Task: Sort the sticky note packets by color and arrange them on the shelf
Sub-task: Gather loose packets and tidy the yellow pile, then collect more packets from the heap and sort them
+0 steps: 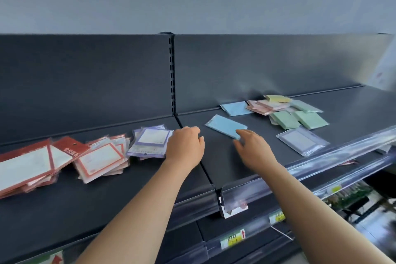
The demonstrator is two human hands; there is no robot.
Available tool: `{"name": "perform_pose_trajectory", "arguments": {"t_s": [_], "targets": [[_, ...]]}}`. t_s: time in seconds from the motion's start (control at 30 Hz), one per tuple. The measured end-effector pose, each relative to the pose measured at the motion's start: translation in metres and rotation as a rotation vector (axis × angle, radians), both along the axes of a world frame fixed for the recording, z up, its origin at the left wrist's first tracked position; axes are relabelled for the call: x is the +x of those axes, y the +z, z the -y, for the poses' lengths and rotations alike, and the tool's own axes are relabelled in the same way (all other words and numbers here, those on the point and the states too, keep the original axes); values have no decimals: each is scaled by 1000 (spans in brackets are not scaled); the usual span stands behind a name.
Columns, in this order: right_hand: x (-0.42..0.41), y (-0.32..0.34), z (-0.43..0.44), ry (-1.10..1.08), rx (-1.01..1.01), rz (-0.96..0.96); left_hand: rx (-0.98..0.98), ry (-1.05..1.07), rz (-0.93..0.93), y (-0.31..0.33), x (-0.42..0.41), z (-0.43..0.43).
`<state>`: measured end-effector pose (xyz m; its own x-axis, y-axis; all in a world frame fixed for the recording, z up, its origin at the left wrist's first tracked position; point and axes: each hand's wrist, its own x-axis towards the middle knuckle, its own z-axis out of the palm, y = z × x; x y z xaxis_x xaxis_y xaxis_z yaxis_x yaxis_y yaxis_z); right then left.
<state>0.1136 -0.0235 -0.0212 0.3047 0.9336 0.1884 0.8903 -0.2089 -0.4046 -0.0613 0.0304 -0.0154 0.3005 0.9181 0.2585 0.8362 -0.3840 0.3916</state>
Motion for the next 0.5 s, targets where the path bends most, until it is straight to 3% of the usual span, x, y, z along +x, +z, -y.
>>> {"name": "perform_pose_trajectory", "arguments": {"t_s": [0.23, 0.5], "targets": [[34, -9, -49, 39, -157, -21, -89, -2, -35, -8, 42, -53], [53, -12, -71, 173, -66, -96, -228, 61, -15, -11, 61, -83]]}}
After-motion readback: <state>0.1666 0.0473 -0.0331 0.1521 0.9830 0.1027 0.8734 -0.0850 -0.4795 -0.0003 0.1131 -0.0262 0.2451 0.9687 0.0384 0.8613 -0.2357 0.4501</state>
